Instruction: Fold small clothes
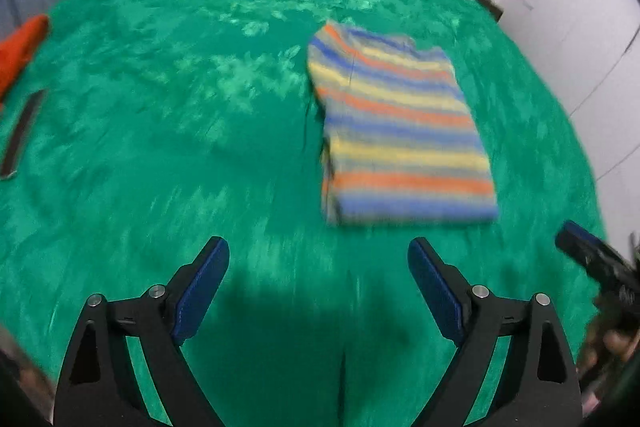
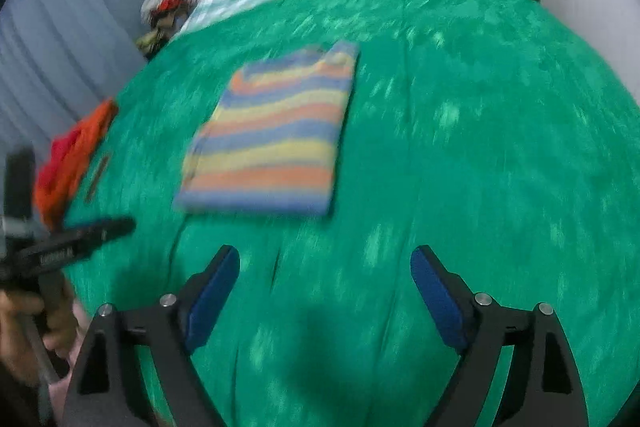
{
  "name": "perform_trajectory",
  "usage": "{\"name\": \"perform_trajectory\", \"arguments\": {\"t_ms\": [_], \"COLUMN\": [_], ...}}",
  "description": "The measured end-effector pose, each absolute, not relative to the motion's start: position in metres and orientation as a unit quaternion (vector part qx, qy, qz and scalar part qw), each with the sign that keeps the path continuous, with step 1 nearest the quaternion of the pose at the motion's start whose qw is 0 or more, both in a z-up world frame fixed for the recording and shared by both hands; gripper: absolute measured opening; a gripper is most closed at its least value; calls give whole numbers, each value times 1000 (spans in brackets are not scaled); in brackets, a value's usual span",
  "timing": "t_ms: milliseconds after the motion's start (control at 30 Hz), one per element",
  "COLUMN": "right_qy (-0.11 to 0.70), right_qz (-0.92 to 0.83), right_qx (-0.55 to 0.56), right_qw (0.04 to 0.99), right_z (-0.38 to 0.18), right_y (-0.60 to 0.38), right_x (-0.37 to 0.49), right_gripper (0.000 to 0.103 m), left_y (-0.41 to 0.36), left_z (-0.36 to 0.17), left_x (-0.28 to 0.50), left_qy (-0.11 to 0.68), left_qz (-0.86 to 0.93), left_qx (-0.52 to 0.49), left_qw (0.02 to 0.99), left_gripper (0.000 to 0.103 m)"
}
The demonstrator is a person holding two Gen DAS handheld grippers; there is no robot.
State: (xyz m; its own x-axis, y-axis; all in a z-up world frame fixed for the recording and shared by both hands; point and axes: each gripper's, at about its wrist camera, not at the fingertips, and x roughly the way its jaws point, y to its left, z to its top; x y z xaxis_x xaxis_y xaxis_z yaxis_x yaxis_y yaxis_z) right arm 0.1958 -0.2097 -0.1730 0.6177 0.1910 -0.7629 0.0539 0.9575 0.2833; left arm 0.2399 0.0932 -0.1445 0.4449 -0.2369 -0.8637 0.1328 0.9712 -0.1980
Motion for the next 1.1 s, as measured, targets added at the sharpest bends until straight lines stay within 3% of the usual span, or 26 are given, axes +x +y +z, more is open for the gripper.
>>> {"name": "perform_trajectory", "arguments": {"t_ms": [300,333,367,400,433,500,767,833,867,900,933,967,1067,1100], "right_qy": [468,472,473,471,472,480,396,390,395,411,432,460,492,493], "right_qz": [97,103,114,126,134,116,129,126,122,113,94,51,-17,-26], "right_qx": [262,271,283,289,286,244,148,155,163,168,159,134,65,48], "right_qw": [838,832,827,824,823,834,897,899,896,889,883,876,868,868], "right_z": [-225,-234,-242,-247,-250,-248,-127,-116,-119,-131,-145,-162,-184,-184], "right_y": [-245,-242,-238,-231,-224,-207,-196,-205,-211,-220,-226,-232,-241,-238], "right_x": [357,368,379,387,393,398,333,322,319,317,314,307,249,229], "right_gripper": [86,80,73,44,28,26,24,27,30,50,84,93,94,94], "left_y": [59,56,52,47,42,34,16,9,4,-1,-1,3,15,17], "left_z": [-202,-206,-211,-216,-219,-211,-95,-96,-108,-126,-141,-158,-169,-163], "left_x": [380,387,393,398,402,402,335,330,328,325,319,304,244,216], "left_qy": [545,548,551,556,566,563,470,472,482,500,512,524,514,495], "left_qz": [-126,-131,-139,-155,-165,-153,-209,-205,-195,-171,-141,-100,-69,-60], "left_qx": [-60,-70,-86,-107,-119,-107,-72,-75,-66,-41,-18,17,86,106], "left_qw": [827,823,818,810,799,805,854,854,852,848,847,846,851,860], "left_gripper": [91,90,74,28,17,14,15,27,58,80,80,73,70,78]}}
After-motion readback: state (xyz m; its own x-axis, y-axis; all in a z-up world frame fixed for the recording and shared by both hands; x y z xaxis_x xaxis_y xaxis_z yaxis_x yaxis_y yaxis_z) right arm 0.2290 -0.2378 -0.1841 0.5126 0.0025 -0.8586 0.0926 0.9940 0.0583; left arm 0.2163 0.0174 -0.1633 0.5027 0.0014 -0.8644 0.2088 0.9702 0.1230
